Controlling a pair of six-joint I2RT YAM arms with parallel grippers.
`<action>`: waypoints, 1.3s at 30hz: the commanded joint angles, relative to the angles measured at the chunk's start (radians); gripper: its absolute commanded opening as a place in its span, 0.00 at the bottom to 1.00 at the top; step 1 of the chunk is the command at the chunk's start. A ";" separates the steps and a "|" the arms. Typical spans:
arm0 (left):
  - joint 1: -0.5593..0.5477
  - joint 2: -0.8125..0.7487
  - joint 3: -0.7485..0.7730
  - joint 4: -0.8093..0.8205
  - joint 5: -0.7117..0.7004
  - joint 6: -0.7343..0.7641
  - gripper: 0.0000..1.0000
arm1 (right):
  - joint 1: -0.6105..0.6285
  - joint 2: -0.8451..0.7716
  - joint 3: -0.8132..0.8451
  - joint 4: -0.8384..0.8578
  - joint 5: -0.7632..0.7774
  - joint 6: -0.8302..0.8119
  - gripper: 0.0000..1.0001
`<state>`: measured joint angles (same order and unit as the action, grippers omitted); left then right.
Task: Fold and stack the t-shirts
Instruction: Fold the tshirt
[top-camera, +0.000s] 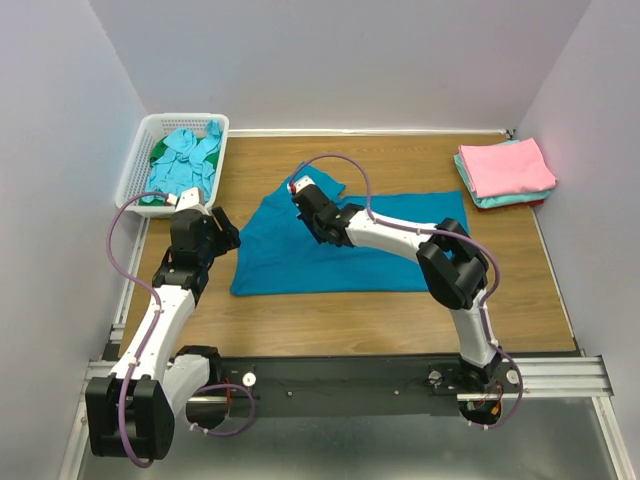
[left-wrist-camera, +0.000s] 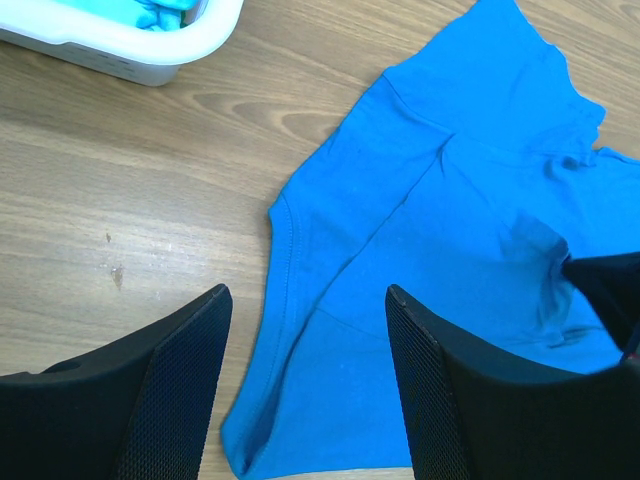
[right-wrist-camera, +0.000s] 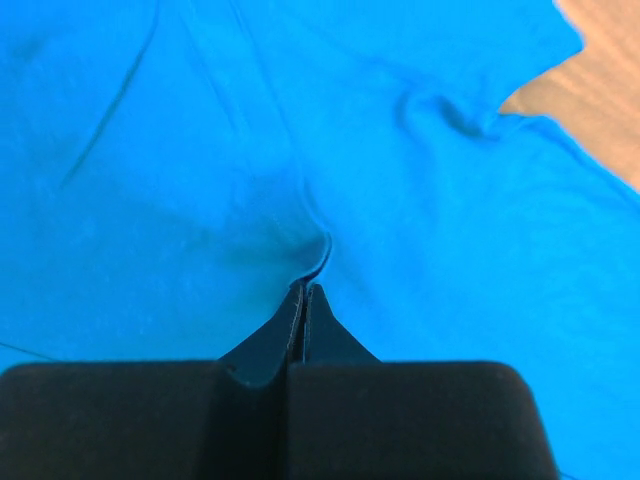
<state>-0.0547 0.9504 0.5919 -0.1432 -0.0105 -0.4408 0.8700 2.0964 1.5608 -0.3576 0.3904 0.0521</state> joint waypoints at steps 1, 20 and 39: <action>-0.005 0.005 -0.015 0.014 0.004 0.014 0.71 | 0.003 0.007 0.062 -0.006 0.038 -0.017 0.01; -0.007 0.010 -0.014 0.011 0.006 0.016 0.71 | -0.054 0.054 0.013 -0.003 0.088 0.025 0.08; -0.043 0.071 -0.006 -0.010 0.102 0.007 0.70 | -0.161 -0.168 -0.154 -0.003 0.114 0.136 0.42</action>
<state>-0.0689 0.9894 0.5915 -0.1440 0.0196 -0.4351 0.7765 2.0762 1.4738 -0.3573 0.4728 0.1188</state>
